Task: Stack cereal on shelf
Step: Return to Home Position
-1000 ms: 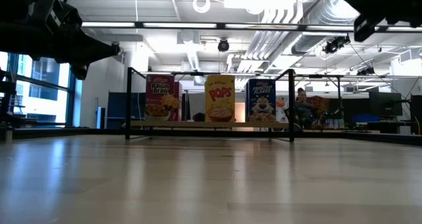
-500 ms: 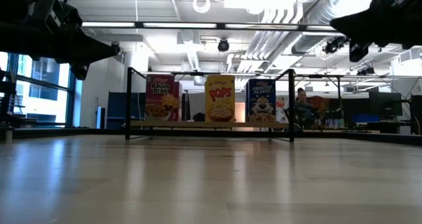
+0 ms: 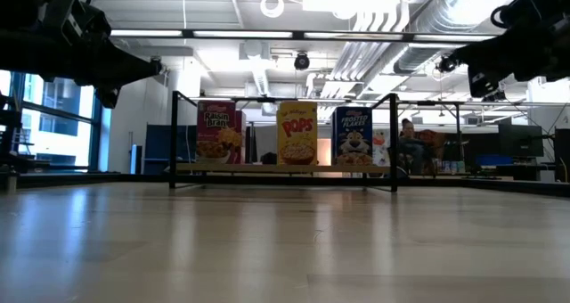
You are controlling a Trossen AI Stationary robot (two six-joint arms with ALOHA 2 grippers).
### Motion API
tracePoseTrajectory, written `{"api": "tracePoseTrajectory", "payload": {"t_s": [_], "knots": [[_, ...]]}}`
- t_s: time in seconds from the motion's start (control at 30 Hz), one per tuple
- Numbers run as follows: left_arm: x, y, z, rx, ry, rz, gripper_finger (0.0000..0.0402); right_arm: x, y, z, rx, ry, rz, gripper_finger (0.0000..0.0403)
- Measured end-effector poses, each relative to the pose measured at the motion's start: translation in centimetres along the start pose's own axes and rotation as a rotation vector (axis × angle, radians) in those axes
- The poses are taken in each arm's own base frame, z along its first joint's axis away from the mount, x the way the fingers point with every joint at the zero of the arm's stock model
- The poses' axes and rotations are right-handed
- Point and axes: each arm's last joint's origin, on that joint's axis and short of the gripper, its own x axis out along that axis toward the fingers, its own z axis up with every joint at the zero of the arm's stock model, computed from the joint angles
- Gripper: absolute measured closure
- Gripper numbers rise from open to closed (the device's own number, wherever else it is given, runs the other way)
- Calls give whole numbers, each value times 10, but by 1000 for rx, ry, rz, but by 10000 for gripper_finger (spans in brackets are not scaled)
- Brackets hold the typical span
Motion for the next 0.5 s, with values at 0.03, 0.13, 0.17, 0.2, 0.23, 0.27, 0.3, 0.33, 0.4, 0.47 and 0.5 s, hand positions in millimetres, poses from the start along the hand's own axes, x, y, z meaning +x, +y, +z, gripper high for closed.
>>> {"api": "tracePoseTrajectory", "payload": {"t_s": [0.03,0.13,0.17,0.2,0.23,0.27,0.3,0.33,0.4,0.47,0.5], "knots": [[0,0,0,0,0,0,398,0,0,0,19,3,2,403],[0,0,0,0,0,0,398,0,0,0,98,4,-9,403],[0,0,0,0,0,0,398,0,0,0,134,3,-13,403],[0,0,0,0,1,0,398,0,0,0,165,3,-15,403],[0,0,0,0,1,0,398,0,0,-1,186,4,-15,403],[0,0,0,0,1,0,398,0,0,-1,199,4,-15,403],[0,0,0,0,1,0,398,0,0,-1,211,4,-15,403],[0,0,0,0,0,0,398,0,0,-1,210,4,-15,403],[0,0,0,0,0,0,398,0,0,-1,209,4,-15,403],[0,0,0,0,1,0,398,0,0,-1,210,4,-15,403],[0,0,0,0,1,0,398,0,0,-1,211,4,-15,403]]}}
